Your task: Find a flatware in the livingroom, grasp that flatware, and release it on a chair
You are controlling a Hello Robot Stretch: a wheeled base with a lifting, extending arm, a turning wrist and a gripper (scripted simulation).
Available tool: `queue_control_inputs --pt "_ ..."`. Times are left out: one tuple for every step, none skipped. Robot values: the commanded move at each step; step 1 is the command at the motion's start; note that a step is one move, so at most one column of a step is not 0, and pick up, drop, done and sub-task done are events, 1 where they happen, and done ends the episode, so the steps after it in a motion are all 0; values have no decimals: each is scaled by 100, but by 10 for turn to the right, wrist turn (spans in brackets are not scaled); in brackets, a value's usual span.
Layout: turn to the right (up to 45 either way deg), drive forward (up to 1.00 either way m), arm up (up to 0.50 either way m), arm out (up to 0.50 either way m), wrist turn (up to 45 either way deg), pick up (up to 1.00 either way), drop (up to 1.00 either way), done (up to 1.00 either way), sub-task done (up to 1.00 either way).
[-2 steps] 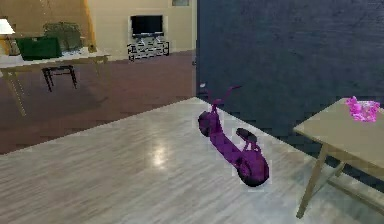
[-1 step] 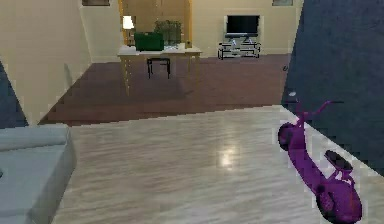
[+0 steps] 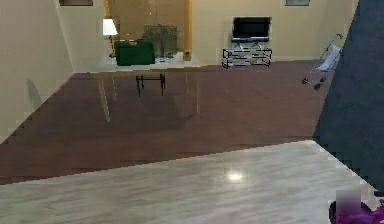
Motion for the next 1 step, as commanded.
queue_control_inputs --pt "-30 0 0 0 0 0 0 0 0"
